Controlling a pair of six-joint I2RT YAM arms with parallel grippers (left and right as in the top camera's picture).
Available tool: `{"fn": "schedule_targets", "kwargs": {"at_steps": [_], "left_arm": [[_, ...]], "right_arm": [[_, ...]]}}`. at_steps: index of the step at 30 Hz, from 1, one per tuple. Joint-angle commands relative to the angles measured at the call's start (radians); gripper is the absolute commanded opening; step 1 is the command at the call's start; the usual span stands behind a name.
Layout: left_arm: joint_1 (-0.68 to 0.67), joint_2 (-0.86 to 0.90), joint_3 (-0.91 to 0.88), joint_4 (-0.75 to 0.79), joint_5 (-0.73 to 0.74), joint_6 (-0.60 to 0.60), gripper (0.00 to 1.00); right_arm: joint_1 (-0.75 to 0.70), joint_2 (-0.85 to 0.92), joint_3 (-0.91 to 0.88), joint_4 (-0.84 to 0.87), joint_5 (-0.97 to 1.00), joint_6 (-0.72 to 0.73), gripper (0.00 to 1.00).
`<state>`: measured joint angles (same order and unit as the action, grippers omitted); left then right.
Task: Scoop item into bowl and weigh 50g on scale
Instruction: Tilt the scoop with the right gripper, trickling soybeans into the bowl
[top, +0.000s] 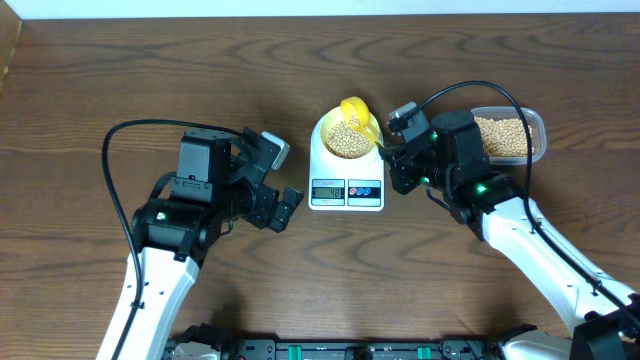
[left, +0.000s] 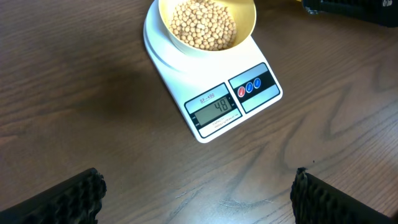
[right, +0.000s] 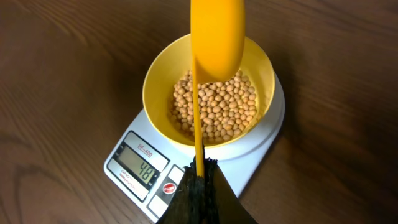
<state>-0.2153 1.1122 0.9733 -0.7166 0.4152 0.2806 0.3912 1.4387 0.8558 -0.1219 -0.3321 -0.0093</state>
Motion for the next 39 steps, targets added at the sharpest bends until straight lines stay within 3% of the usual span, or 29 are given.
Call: {"fn": "schedule_targets", "kwargs": {"at_steps": [1, 11, 24, 33, 37, 39], "left_arm": [[0.002, 0.005, -0.006, 0.0, -0.006, -0.013, 0.98], [0.002, 0.005, -0.006, 0.0, -0.006, -0.013, 0.98], [0.002, 0.005, -0.006, 0.0, -0.006, -0.013, 0.98], [0.002, 0.005, -0.006, 0.0, -0.006, -0.013, 0.98], [0.002, 0.005, -0.006, 0.0, -0.006, -0.013, 0.98], [0.002, 0.005, -0.006, 0.0, -0.006, -0.013, 0.98]], "right_arm": [[0.001, -0.019, 0.008, 0.002, 0.015, -0.01, 0.01], [0.001, -0.019, 0.008, -0.025, 0.016, -0.119, 0.01], [0.003, -0.019, 0.008, -0.025, 0.015, -0.118, 0.01], [-0.003, -0.019, 0.008, -0.012, 0.016, -0.022, 0.01], [0.001, -0.019, 0.008, -0.024, 0.016, -0.039, 0.01], [0.015, -0.019, 0.008, -0.059, 0.016, -0.138, 0.01]]}}
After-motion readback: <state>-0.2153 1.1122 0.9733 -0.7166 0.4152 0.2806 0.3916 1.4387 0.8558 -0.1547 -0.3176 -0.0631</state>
